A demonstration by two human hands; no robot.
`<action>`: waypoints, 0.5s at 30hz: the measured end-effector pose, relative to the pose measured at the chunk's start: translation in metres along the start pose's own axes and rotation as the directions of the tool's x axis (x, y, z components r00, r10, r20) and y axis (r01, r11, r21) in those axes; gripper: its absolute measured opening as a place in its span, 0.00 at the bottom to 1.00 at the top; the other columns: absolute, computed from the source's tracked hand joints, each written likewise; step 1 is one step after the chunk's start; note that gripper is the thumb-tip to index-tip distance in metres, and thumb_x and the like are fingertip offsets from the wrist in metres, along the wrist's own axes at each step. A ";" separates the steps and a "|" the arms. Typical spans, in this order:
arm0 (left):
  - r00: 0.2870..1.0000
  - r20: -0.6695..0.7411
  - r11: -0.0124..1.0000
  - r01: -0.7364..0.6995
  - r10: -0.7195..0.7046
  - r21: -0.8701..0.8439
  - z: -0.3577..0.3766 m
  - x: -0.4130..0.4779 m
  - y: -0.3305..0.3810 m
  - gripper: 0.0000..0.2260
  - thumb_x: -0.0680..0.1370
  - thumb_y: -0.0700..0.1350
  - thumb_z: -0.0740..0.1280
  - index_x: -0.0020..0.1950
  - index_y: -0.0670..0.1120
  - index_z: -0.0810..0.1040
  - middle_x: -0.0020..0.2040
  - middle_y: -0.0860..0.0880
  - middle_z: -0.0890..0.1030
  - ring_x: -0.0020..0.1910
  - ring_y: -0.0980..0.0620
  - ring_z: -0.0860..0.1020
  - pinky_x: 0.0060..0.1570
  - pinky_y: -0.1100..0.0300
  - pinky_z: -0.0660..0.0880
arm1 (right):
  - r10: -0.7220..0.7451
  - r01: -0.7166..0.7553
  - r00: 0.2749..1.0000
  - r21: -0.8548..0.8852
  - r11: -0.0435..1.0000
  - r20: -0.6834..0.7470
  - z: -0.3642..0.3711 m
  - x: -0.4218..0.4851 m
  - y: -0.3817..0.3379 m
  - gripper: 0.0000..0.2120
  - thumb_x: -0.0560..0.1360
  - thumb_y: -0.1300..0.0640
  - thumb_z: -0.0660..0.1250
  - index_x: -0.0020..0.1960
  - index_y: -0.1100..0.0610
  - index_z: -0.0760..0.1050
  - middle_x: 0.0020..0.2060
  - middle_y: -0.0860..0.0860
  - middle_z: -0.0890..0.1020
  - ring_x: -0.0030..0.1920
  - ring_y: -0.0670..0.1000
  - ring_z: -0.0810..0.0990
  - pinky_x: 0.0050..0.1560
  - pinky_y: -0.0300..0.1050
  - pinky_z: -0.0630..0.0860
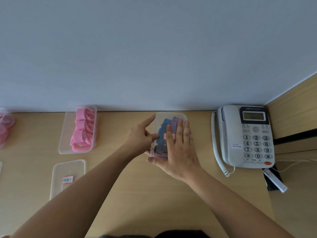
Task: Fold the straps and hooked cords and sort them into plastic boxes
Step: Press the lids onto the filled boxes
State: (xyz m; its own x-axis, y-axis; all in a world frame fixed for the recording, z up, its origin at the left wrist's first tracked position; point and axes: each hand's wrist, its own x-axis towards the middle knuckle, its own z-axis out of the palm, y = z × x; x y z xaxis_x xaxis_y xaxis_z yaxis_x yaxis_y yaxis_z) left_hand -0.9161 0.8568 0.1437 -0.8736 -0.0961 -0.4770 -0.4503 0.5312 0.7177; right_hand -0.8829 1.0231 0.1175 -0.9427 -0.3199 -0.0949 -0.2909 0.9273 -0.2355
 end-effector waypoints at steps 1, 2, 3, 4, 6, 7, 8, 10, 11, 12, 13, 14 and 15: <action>1.000 0.006 1.000 0.004 -0.004 -0.007 -0.001 0.000 0.001 0.33 0.78 0.41 0.72 0.78 0.65 0.66 0.37 0.47 0.84 0.33 0.51 0.85 0.41 0.52 0.85 | -0.012 0.012 1.000 -0.006 1.000 0.002 0.000 0.000 0.001 0.60 0.65 0.15 0.46 0.79 0.60 0.47 0.78 0.67 0.43 0.78 0.65 0.36 0.76 0.64 0.47; 1.000 0.009 1.000 0.004 -0.004 -0.003 -0.001 0.000 0.003 0.33 0.78 0.41 0.73 0.78 0.65 0.66 0.38 0.46 0.84 0.33 0.50 0.85 0.41 0.51 0.86 | -0.018 0.018 1.000 -0.007 1.000 0.000 0.001 0.000 0.002 0.62 0.64 0.15 0.47 0.79 0.61 0.49 0.78 0.67 0.43 0.78 0.65 0.37 0.76 0.65 0.48; 1.000 0.012 1.000 0.004 -0.004 0.001 -0.001 0.000 0.004 0.33 0.79 0.40 0.73 0.78 0.64 0.66 0.38 0.45 0.83 0.33 0.50 0.85 0.40 0.51 0.86 | -0.022 0.022 1.000 -0.007 1.000 -0.007 0.002 0.000 0.002 0.62 0.63 0.15 0.48 0.79 0.61 0.52 0.78 0.67 0.44 0.79 0.66 0.38 0.76 0.65 0.49; 1.000 0.014 1.000 0.007 -0.007 -0.003 -0.001 0.000 0.005 0.33 0.79 0.40 0.73 0.78 0.64 0.66 0.38 0.45 0.83 0.33 0.50 0.85 0.39 0.51 0.86 | -0.025 0.025 1.000 -0.008 1.000 -0.015 0.002 0.000 0.002 0.62 0.63 0.15 0.49 0.79 0.62 0.53 0.78 0.68 0.45 0.79 0.66 0.38 0.76 0.65 0.49; 1.000 0.015 1.000 0.014 -0.014 -0.013 -0.001 0.000 0.006 0.34 0.79 0.40 0.73 0.79 0.63 0.65 0.39 0.44 0.83 0.32 0.50 0.85 0.38 0.51 0.85 | -0.030 0.030 0.999 -0.005 1.000 -0.026 0.003 0.002 0.004 0.62 0.63 0.15 0.50 0.79 0.62 0.54 0.78 0.67 0.46 0.79 0.66 0.39 0.76 0.64 0.50; 1.000 0.006 1.000 0.011 -0.011 -0.004 -0.001 0.001 0.007 0.34 0.79 0.40 0.73 0.79 0.63 0.65 0.39 0.45 0.83 0.33 0.49 0.85 0.40 0.50 0.86 | -0.036 0.036 0.999 -0.006 0.999 -0.026 0.003 0.004 0.005 0.62 0.63 0.16 0.51 0.80 0.62 0.54 0.79 0.67 0.46 0.79 0.66 0.39 0.76 0.63 0.50; 1.000 -0.005 1.000 0.008 -0.008 0.007 -0.001 0.002 0.008 0.34 0.79 0.40 0.73 0.79 0.63 0.65 0.39 0.45 0.84 0.35 0.49 0.85 0.43 0.49 0.86 | -0.043 0.043 0.999 -0.010 0.999 -0.022 0.002 0.008 0.006 0.62 0.63 0.16 0.51 0.80 0.62 0.53 0.79 0.67 0.45 0.79 0.65 0.39 0.77 0.63 0.50; 1.000 -0.023 1.000 0.013 -0.013 -0.012 -0.002 0.007 0.011 0.34 0.79 0.41 0.73 0.79 0.63 0.65 0.40 0.44 0.84 0.39 0.47 0.85 0.48 0.47 0.85 | -0.049 0.049 0.999 -0.016 0.999 -0.010 -0.002 0.016 0.009 0.62 0.62 0.16 0.52 0.80 0.61 0.52 0.79 0.66 0.45 0.79 0.64 0.37 0.78 0.63 0.49; 0.999 -0.027 0.999 0.018 -0.019 -0.034 -0.002 0.009 0.013 0.34 0.79 0.41 0.73 0.79 0.63 0.65 0.40 0.43 0.84 0.39 0.46 0.85 0.47 0.48 0.85 | -0.047 0.046 0.999 -0.013 0.999 -0.002 -0.004 0.019 0.011 0.62 0.62 0.16 0.52 0.80 0.60 0.52 0.79 0.66 0.44 0.79 0.63 0.36 0.78 0.63 0.48; 0.999 -0.029 0.999 0.022 -0.023 -0.044 -0.002 0.012 0.014 0.34 0.79 0.41 0.73 0.79 0.64 0.65 0.40 0.43 0.83 0.38 0.46 0.86 0.46 0.48 0.85 | -0.043 0.043 0.999 -0.010 0.999 0.009 -0.006 0.022 0.011 0.62 0.62 0.16 0.52 0.80 0.59 0.51 0.79 0.65 0.43 0.79 0.63 0.35 0.78 0.62 0.46; 0.999 -0.035 0.999 0.024 -0.025 -0.041 -0.002 0.014 0.014 0.34 0.79 0.41 0.73 0.79 0.64 0.64 0.40 0.44 0.83 0.37 0.48 0.85 0.45 0.49 0.85 | -0.039 0.040 0.999 -0.010 0.999 0.021 -0.007 0.025 0.012 0.62 0.62 0.16 0.51 0.81 0.58 0.50 0.79 0.64 0.42 0.78 0.62 0.34 0.78 0.62 0.44; 0.999 -0.043 0.999 0.023 -0.025 -0.035 -0.002 0.016 0.014 0.34 0.79 0.42 0.73 0.79 0.65 0.64 0.39 0.45 0.83 0.36 0.49 0.85 0.45 0.50 0.85 | -0.037 0.037 0.999 -0.010 0.999 0.031 -0.007 0.028 0.013 0.62 0.61 0.16 0.50 0.81 0.57 0.49 0.79 0.64 0.41 0.78 0.61 0.32 0.78 0.61 0.42; 0.999 -0.050 0.999 0.020 -0.021 -0.032 -0.001 0.016 0.014 0.34 0.79 0.42 0.72 0.79 0.65 0.64 0.38 0.46 0.83 0.35 0.50 0.85 0.45 0.51 0.85 | -0.035 0.035 0.999 -0.008 0.999 0.039 -0.008 0.030 0.014 0.62 0.61 0.15 0.49 0.81 0.57 0.48 0.79 0.63 0.40 0.78 0.61 0.31 0.78 0.60 0.42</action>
State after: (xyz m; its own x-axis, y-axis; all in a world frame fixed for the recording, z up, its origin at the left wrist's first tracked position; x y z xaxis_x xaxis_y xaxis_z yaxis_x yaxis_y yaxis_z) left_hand -0.9366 0.8617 0.1462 -0.8720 -0.1493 -0.4662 -0.4731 0.5019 0.7241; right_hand -0.9166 1.0277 0.1188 -0.9248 -0.3594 -0.1247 -0.3252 0.9170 -0.2312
